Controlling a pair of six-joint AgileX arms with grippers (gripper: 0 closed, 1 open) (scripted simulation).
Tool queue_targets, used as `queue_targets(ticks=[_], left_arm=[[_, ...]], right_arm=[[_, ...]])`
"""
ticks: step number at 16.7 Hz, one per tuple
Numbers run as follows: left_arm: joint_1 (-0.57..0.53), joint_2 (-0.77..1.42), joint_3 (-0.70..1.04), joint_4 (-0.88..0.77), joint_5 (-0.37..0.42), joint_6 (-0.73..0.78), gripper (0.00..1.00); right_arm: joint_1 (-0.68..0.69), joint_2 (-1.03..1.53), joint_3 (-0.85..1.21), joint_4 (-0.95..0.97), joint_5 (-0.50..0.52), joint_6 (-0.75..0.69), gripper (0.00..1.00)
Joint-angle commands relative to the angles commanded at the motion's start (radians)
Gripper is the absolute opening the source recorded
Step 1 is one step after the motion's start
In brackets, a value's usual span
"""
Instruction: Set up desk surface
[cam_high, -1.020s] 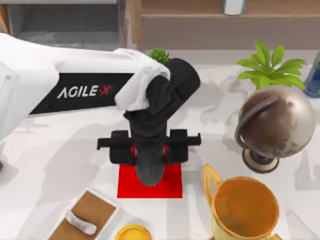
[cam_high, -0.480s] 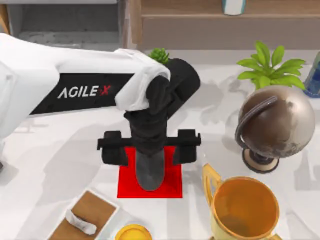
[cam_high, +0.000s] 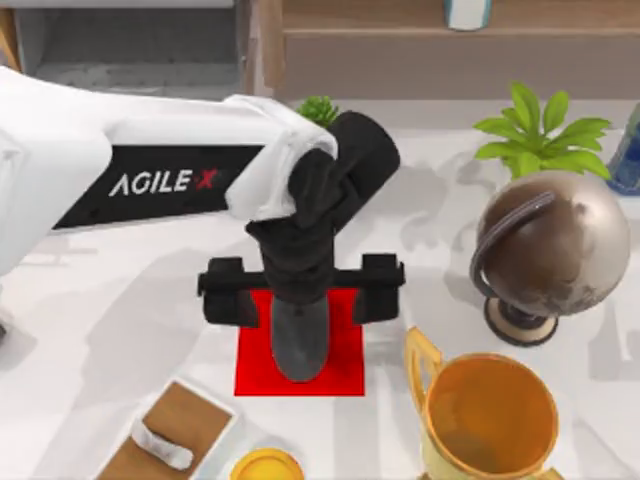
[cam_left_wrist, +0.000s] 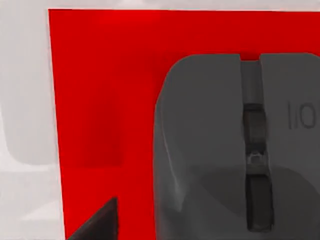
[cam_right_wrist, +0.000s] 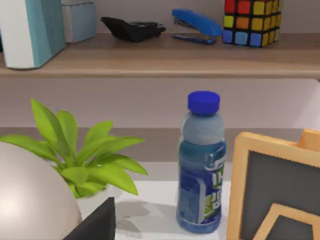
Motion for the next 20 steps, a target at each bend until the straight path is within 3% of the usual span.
queue_targets(ticks=[4,9,16,20], left_arm=[[0.066,-0.048,-0.065,0.168,0.103,0.145,1.00],[0.273,-0.161,-0.270,0.580,0.334,0.537,1.00],[0.768,-0.299,-0.693,1.366,0.693,1.308,1.00],[1.090,-0.310,-0.897,1.802,0.833,1.747,1.00]], right_arm=[[0.000,0.000,0.000,0.000,0.000,0.000,1.00],[0.000,0.000,0.000,0.000,0.000,0.000,1.00],[0.000,0.000,0.000,0.000,0.000,0.000,1.00],[0.000,0.000,0.000,0.000,0.000,0.000,1.00]])
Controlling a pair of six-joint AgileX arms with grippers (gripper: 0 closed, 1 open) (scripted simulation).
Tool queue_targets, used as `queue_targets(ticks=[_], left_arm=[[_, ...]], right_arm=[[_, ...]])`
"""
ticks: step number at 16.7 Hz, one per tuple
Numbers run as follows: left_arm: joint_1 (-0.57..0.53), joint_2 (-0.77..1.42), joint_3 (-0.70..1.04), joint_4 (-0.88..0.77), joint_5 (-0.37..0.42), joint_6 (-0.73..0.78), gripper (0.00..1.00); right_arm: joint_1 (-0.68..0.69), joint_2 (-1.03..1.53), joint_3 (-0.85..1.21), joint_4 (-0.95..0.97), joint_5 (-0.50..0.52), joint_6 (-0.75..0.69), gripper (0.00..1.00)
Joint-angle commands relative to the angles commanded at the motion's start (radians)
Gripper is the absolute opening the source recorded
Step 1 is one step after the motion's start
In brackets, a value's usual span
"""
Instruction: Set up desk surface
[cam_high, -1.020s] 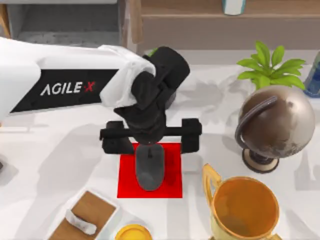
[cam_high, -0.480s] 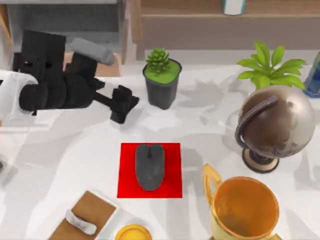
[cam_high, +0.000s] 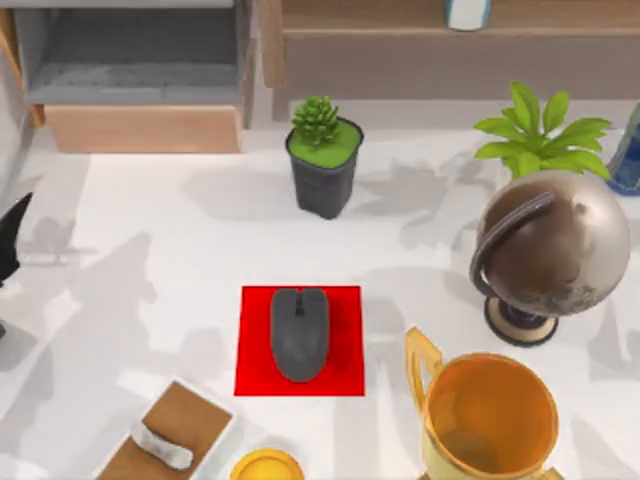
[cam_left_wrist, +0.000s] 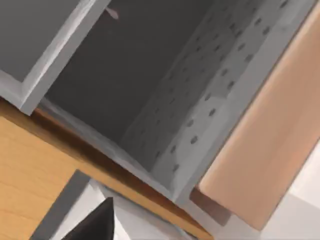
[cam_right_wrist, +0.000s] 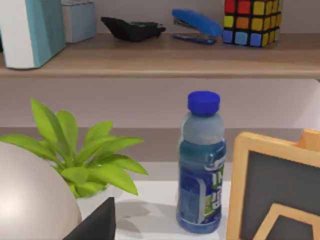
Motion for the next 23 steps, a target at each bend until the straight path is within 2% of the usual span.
queue_targets(ticks=[4,7,10,14,23], left_arm=[[0.250,0.091,-0.073,0.337,0.038,0.342,1.00],[0.337,0.213,-0.055,0.485,0.007,0.494,1.00],[0.359,0.276,-0.038,0.543,-0.019,0.555,1.00],[0.359,0.276,-0.038,0.543,-0.019,0.555,1.00],[0.299,0.306,0.040,0.497,-0.079,0.553,1.00]], right_arm=[[0.000,0.000,0.000,0.000,0.000,0.000,1.00],[0.000,0.000,0.000,0.000,0.000,0.000,1.00],[0.000,0.000,0.000,0.000,0.000,0.000,1.00],[0.000,0.000,0.000,0.000,0.000,0.000,1.00],[0.000,0.000,0.000,0.000,0.000,0.000,1.00]])
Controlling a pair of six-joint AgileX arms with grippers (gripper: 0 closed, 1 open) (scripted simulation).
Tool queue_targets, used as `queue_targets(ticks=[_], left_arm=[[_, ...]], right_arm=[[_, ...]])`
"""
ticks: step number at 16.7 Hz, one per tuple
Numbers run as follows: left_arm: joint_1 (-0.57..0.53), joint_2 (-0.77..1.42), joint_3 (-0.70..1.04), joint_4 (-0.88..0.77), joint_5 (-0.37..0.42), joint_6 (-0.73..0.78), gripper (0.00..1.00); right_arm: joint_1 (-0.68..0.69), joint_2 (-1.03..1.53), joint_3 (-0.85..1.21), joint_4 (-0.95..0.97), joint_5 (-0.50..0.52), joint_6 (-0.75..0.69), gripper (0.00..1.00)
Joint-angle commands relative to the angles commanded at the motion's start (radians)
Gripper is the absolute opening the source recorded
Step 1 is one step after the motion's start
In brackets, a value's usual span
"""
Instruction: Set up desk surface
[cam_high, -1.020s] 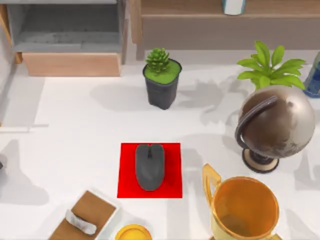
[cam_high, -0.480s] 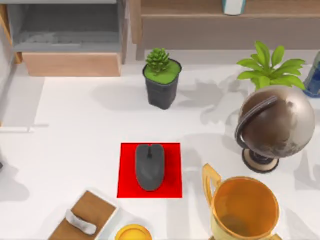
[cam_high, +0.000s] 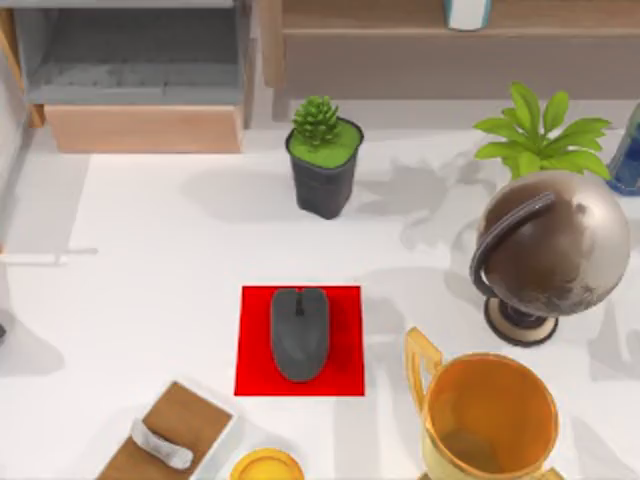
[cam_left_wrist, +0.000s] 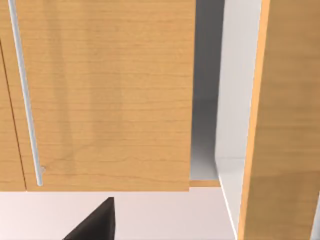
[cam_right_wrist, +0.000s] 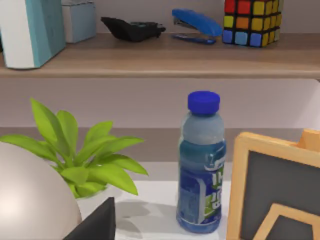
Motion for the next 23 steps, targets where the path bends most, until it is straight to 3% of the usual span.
queue_targets(ticks=[2,15,23], left_arm=[[0.000,0.000,0.000,0.000,0.000,0.000,1.00],[0.000,0.000,0.000,0.000,0.000,0.000,0.02],[0.000,0.000,0.000,0.000,0.000,0.000,0.00]], right_arm=[[0.000,0.000,0.000,0.000,0.000,0.000,1.00],[0.000,0.000,0.000,0.000,0.000,0.000,1.00],[0.000,0.000,0.000,0.000,0.000,0.000,1.00]])
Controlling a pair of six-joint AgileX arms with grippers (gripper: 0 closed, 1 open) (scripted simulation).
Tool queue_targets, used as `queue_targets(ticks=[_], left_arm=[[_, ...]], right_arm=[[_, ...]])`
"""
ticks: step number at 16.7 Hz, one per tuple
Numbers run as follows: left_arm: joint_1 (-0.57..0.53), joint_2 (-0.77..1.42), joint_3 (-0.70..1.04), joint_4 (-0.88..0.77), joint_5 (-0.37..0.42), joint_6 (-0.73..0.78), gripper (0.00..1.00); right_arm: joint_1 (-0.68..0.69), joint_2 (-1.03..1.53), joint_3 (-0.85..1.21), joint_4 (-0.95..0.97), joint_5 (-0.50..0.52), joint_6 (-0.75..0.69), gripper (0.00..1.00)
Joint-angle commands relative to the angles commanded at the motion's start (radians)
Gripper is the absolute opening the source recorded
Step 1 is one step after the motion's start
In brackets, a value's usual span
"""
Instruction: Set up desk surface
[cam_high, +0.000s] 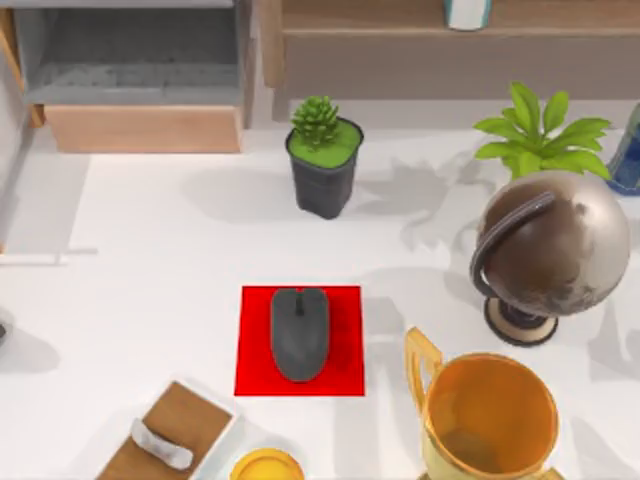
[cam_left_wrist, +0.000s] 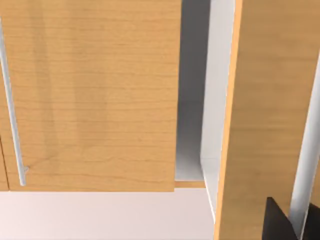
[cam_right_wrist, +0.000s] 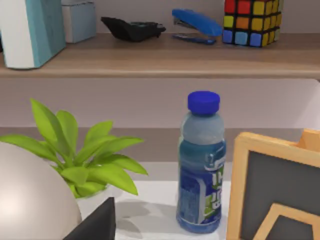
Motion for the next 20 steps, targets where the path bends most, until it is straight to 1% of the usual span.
queue_targets(ticks=[3,10,16,20], left_arm=[[-0.006,0.018,0.015,-0.019,-0.010,-0.003,0.00],[-0.112,0.096,0.206,-0.125,-0.113,-0.008,0.00],[-0.114,0.102,0.216,-0.136,-0.120,-0.009,0.00],[-0.148,0.144,0.309,-0.182,-0.149,-0.008,0.00]], right_arm=[[0.000,0.000,0.000,0.000,0.000,0.000,1.00],[0.000,0.000,0.000,0.000,0.000,0.000,1.00],[0.000,0.000,0.000,0.000,0.000,0.000,1.00],[0.000,0.000,0.000,0.000,0.000,0.000,1.00]])
